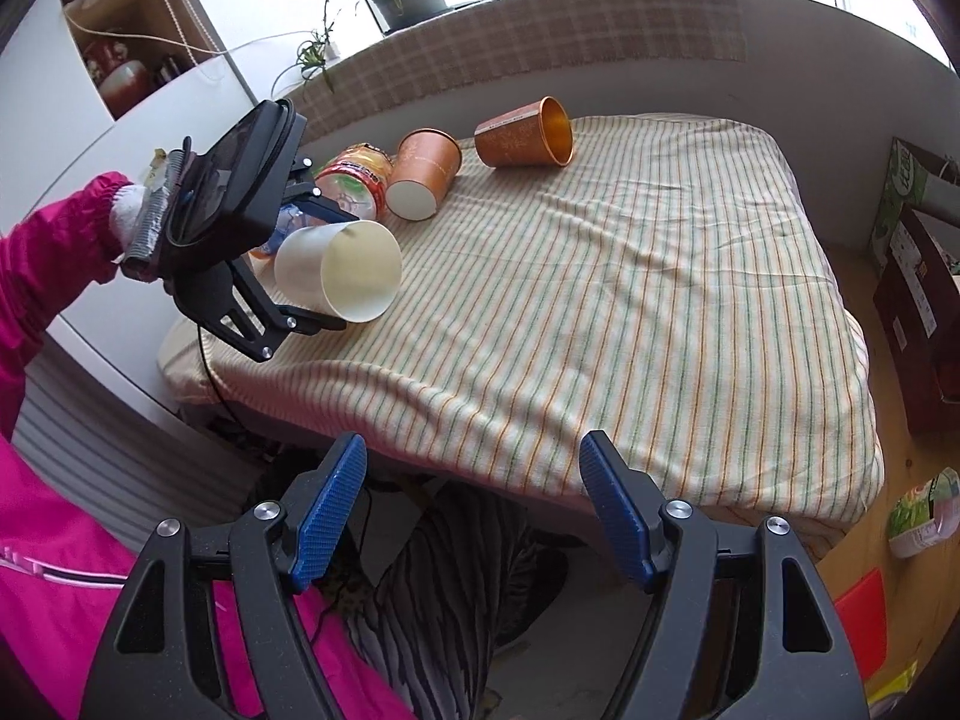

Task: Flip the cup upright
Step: 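Rotate the white cup with the left tool until its opening faces up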

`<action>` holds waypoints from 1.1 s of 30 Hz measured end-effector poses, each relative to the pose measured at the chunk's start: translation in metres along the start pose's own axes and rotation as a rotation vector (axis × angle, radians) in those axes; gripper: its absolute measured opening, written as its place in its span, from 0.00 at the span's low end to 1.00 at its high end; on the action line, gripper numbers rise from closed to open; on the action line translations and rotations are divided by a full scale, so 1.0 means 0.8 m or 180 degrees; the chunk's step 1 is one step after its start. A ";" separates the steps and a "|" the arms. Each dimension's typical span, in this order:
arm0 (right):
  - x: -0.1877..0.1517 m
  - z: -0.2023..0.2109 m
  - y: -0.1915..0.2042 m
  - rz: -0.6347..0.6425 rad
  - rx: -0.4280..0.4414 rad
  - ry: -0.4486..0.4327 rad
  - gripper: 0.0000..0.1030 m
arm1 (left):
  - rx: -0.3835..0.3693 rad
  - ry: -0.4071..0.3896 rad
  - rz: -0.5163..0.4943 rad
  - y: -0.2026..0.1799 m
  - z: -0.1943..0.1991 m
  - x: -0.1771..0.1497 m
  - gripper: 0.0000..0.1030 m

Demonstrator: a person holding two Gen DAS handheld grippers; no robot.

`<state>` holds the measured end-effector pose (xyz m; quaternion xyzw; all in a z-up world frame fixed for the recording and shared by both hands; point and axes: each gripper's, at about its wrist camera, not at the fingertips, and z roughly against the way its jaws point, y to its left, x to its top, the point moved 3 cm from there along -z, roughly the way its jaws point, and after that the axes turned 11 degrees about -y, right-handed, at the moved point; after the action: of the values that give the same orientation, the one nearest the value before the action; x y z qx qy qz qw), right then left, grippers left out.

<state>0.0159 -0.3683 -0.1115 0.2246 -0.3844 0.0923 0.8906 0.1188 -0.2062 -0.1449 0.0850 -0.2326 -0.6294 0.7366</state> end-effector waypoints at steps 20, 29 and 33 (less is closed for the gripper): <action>0.007 -0.027 0.052 -0.0049 0.0208 -0.0072 0.71 | 0.0059 -0.1376 0.2167 0.057 0.059 -0.060 0.77; 0.008 -0.033 0.066 -0.0104 0.0198 -0.0102 0.71 | -0.0005 -0.1833 0.2856 0.072 0.050 -0.064 0.76; 0.007 -0.030 0.060 -0.0190 0.0140 -0.0117 0.71 | 0.0022 -0.1943 0.2871 0.080 0.049 -0.046 0.76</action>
<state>0.0193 -0.3147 -0.1063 0.2573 -0.3917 0.0699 0.8806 0.1541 -0.1520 -0.0925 -0.2074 -0.4513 -0.2463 0.8323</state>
